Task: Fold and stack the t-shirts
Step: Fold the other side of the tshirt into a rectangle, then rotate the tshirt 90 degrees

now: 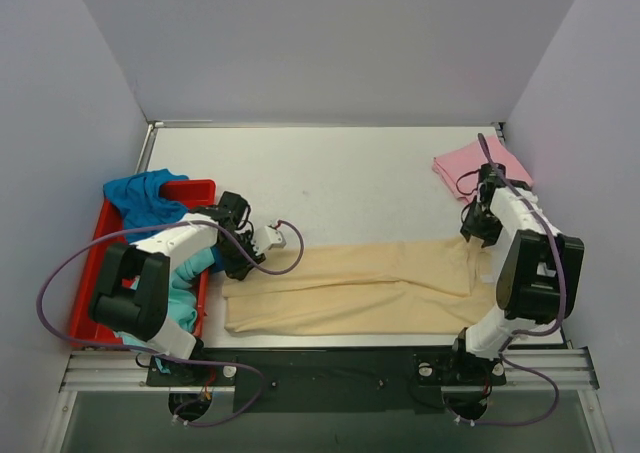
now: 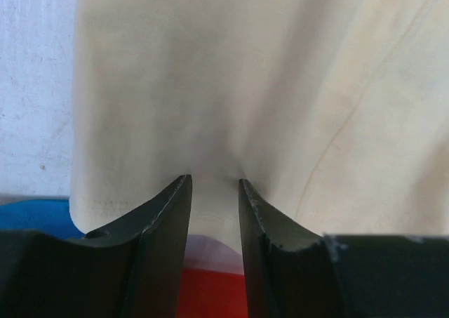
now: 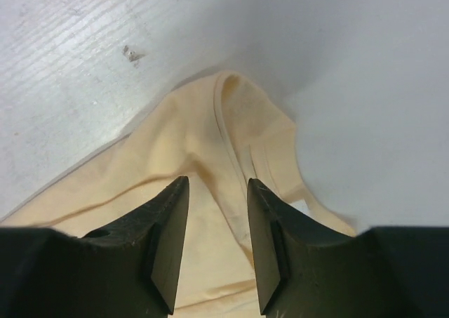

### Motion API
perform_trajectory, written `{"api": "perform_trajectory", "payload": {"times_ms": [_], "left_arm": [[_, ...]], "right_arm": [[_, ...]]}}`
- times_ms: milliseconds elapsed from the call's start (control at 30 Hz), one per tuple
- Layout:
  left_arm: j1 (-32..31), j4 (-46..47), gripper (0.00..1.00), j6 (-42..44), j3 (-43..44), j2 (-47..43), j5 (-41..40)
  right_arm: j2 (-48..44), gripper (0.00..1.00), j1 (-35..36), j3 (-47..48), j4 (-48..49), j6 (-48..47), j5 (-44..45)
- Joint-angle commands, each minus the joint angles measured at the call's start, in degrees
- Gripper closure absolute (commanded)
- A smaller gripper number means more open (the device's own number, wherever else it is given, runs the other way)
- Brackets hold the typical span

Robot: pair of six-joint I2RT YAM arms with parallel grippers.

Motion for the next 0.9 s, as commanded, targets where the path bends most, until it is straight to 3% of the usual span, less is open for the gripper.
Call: {"api": "perform_trajectory", "payload": {"times_ms": [0, 100, 133, 367, 567, 767, 867], "left_arm": [[0.9, -7.7, 0.54, 0.2, 6.1, -3.8, 6.6], [1.8, -5.9, 0.46, -2.1, 8.6, -4.9, 8.9], [2.1, -4.9, 0.46, -4.3, 8.9, -4.4, 8.0], [3.7, 0.3, 0.56, -8.1, 10.3, 1.2, 3.1], [4.5, 1.7, 0.56, -8.7, 9.0, 2.1, 2.1], [7.7, 0.4, 0.56, -7.9, 8.3, 0.1, 1.0], [9.5, 0.6, 0.56, -7.3, 6.5, -0.9, -0.2]], "right_arm": [[-9.8, 0.74, 0.4, -2.7, -1.6, 3.8, 2.1], [-7.5, 0.98, -0.5, -4.6, -0.5, 4.5, -2.9], [-6.3, 1.00, -1.2, -4.1, -0.6, 5.1, -4.3], [9.3, 1.00, -2.8, 1.3, 0.9, 7.1, -7.0], [17.7, 1.00, 3.2, 9.7, -2.5, 7.4, -9.5], [24.9, 1.00, 9.1, 24.1, -7.1, 8.5, -13.4], [32.9, 1.00, 13.5, 38.2, -11.2, 8.5, -16.7]]}}
